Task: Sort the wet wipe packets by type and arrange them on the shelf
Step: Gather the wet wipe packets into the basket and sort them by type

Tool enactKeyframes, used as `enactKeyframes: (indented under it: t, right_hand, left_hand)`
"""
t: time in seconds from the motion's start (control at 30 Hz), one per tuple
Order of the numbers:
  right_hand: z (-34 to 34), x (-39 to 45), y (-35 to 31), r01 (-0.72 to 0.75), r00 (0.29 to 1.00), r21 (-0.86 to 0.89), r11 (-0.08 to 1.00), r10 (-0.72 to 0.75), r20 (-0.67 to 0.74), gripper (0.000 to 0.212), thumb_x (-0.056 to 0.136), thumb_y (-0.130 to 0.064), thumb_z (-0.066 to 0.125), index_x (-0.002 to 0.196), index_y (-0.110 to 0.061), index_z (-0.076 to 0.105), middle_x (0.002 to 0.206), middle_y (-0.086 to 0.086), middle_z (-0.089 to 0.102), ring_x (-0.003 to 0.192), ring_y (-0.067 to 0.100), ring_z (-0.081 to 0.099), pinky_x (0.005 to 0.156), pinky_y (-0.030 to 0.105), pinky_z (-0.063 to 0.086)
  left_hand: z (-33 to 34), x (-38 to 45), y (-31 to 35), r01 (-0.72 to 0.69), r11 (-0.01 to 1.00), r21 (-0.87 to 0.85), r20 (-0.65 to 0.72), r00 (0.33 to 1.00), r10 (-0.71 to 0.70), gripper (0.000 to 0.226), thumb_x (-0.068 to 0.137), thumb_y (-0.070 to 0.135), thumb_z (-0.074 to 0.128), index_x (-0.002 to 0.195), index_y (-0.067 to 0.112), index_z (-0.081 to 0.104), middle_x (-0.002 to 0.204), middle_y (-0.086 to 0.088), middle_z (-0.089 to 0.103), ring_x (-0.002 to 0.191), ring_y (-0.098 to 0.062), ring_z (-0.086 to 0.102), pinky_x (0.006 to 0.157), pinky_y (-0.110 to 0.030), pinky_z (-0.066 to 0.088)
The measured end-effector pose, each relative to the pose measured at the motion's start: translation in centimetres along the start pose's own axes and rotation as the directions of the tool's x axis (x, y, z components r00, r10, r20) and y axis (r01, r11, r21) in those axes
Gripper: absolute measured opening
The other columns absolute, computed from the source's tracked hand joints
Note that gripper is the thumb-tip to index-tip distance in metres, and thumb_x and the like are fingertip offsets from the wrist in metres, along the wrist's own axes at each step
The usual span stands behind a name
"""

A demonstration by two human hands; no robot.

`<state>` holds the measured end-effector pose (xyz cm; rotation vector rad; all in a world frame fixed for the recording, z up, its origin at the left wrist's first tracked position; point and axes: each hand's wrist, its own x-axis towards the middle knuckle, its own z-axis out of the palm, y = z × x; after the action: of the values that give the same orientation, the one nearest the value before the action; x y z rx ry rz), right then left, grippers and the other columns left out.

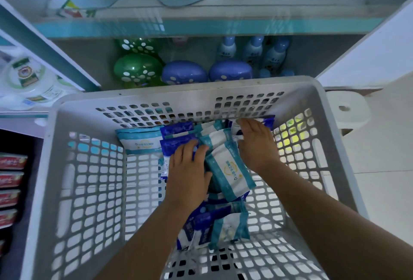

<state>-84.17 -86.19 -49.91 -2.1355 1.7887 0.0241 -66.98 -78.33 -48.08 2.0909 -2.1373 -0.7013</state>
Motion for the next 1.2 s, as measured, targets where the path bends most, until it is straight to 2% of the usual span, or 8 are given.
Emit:
enactKeyframes:
  t: [0.2,0.3,0.5,0.67,0.8,0.93,1.07,1.2]
  right_hand:
    - [0.4,-3.2,-5.8,0.099,0.993,0.207,0.973,-0.111,0.044,0.054,0.088,-0.02,0.06,0.139,-0.015,0.042,0.141,0.006,0.043,0.13,0.027,0.037,0.111,0.038,0.03]
    - [0.8,-3.9,-7.1,0.12,0.977,0.183,0.976,-0.149,0.154,0.052,0.091,-0.022,0.058,0.14,-0.019,0.04,0.142,0.004,0.038,0.131,0.024,0.033,0.111,0.034,0.029]
    - [0.7,-5.1,-8.0,0.058,0.962,0.221,0.973,-0.114,0.249,0.047,0.094,-0.019,0.054,0.139,-0.021,0.04,0.14,0.002,0.04,0.127,0.021,0.037,0.105,0.03,0.034]
    - [1.0,-5.7,-8.7,0.013,0.982,0.371,0.929,-0.082,0.171,0.075,0.089,-0.021,0.063,0.15,-0.024,0.018,0.151,0.001,0.029,0.136,0.021,0.031,0.108,0.033,0.034]
    - [0.1,-5.6,-9.5,0.028,0.976,0.517,0.855,-0.135,0.17,0.096,0.08,-0.027,0.074,0.15,-0.036,0.01,0.152,-0.003,0.029,0.137,0.017,0.026,0.112,0.033,0.027]
    - [-1.9,-4.8,-9.3,0.116,0.99,0.425,0.898,-0.137,0.019,0.054,0.071,-0.027,0.078,0.121,-0.021,0.058,0.113,0.001,0.059,0.106,0.02,0.048,0.096,0.04,0.042]
    - [-3.9,-5.1,-7.9,-0.048,0.992,0.544,0.838,-0.026,0.127,0.024,0.076,-0.025,0.075,0.095,-0.017,0.063,0.087,-0.001,0.062,0.08,0.017,0.056,0.07,0.026,0.045]
    - [-5.2,-5.6,-6.6,0.179,0.983,0.227,0.957,-0.166,-0.072,0.042,0.073,-0.023,0.075,0.112,-0.022,0.06,0.104,-0.003,0.065,0.1,0.018,0.057,0.092,0.031,0.039]
  left_hand:
    - [-0.6,-1.1,-2.2,0.321,0.939,-0.127,-0.077,0.94,-0.332,0.085,0.089,0.038,0.061,0.151,0.009,0.01,0.153,-0.015,0.015,0.14,-0.031,0.016,0.116,-0.037,0.015]
    - [0.0,-1.1,-3.7,0.399,0.796,-0.455,0.024,0.899,-0.437,0.089,0.083,0.023,0.07,0.15,0.012,0.012,0.138,-0.013,0.038,0.126,-0.028,0.041,0.107,-0.042,0.038]
    - [-0.4,-1.7,-4.3,0.553,0.581,-0.596,0.202,0.805,-0.558,0.023,0.084,0.008,0.065,0.103,0.01,0.052,0.098,-0.003,0.06,0.087,-0.019,0.058,0.069,-0.025,0.042]
    - [-1.1,-2.9,-4.7,0.514,0.465,-0.72,0.256,0.821,-0.51,0.032,0.084,-0.002,0.059,0.109,0.018,0.055,0.097,0.001,0.065,0.083,-0.014,0.061,0.07,-0.027,0.05]
    - [-2.3,-3.7,-4.5,0.346,0.571,-0.745,0.143,0.918,-0.371,0.032,0.083,0.0,0.063,0.106,0.021,0.056,0.087,0.011,0.063,0.076,0.0,0.058,0.059,-0.007,0.042]
    - [-3.7,-3.6,-3.5,0.221,0.683,-0.696,0.025,0.958,-0.284,0.03,0.079,0.007,0.072,0.099,0.023,0.057,0.086,0.013,0.061,0.074,0.002,0.057,0.062,-0.004,0.041]
    - [-5.3,-2.8,-2.6,0.109,0.805,-0.584,-0.006,0.99,-0.139,0.029,0.087,0.012,0.066,0.114,0.02,0.061,0.1,0.01,0.064,0.087,-0.004,0.056,0.068,-0.004,0.039]
    - [-5.7,-2.0,-0.4,-0.02,0.934,-0.356,-0.067,0.998,-0.003,0.033,0.089,0.017,0.062,0.121,0.023,0.059,0.105,-0.003,0.064,0.094,-0.017,0.056,0.075,-0.022,0.039]
